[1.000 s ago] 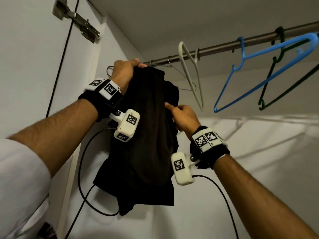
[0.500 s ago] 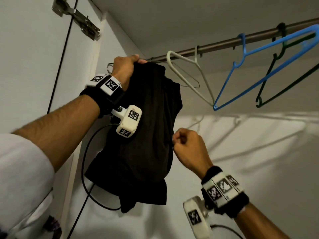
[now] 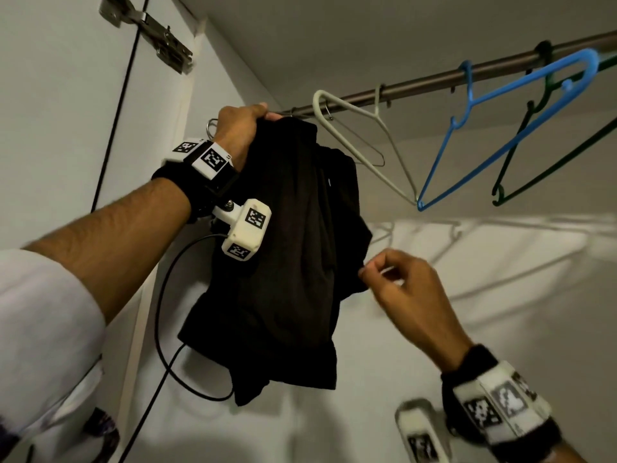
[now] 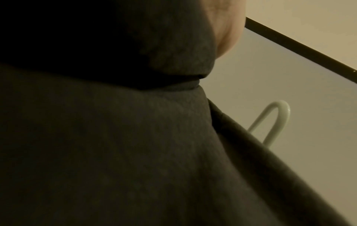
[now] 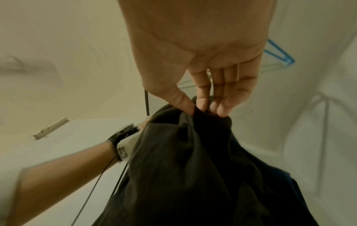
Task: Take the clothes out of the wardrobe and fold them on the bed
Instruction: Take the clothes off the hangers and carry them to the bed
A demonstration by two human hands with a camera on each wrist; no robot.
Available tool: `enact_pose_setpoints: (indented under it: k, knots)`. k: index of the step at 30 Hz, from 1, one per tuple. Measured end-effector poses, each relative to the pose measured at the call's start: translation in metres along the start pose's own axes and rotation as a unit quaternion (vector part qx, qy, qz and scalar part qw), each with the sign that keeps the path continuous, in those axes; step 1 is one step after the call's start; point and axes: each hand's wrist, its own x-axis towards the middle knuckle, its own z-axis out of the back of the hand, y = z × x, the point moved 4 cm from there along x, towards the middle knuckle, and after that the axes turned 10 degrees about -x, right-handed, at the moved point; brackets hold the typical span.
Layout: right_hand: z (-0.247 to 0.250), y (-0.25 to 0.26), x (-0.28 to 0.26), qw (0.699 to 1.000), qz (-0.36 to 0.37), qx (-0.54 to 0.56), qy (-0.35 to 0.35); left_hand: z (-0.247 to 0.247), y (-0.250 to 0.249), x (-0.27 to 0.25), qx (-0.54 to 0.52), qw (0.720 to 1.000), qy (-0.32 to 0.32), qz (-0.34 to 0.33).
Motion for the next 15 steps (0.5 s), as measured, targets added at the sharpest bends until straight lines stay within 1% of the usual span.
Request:
enact_pose_setpoints:
  k: [1,2,3,5,7,10,13,15]
  knots:
    - [0.006,-0.002,0.016,0.999,-0.026,0.020,-0.024,0.000,0.001,0.000,0.001,1.000,0.004,0.004]
    - [0.008,-0.005,0.033,0.997,-0.056,0.051,-0.034,0.001,0.002,0.001,0.001,1.000,0.006,0.008]
    - [0.007,-0.008,0.049,0.992,-0.088,0.086,-0.030,0.002,0.003,0.003,0.000,1.000,0.005,0.011]
    - [0.001,-0.009,0.078,0.981,-0.138,0.136,-0.001,0.005,0.008,0.011,0.011,1.000,0.004,0.016]
    - [-0.010,-0.007,0.106,0.976,-0.158,0.147,0.035,0.008,0.015,0.021,0.021,1.000,0.002,0.019]
    - [-0.028,-0.002,0.137,0.977,-0.163,0.123,0.060,0.006,0.014,0.017,0.008,1.000,0.000,0.028]
    - [-0.042,-0.001,0.150,0.991,-0.119,0.053,0.023,0.001,0.009,0.007,-0.010,1.000,0.004,0.030]
    - [-0.044,0.000,0.140,0.997,-0.081,0.002,-0.008,-0.002,0.007,0.005,-0.017,0.999,0.008,0.031]
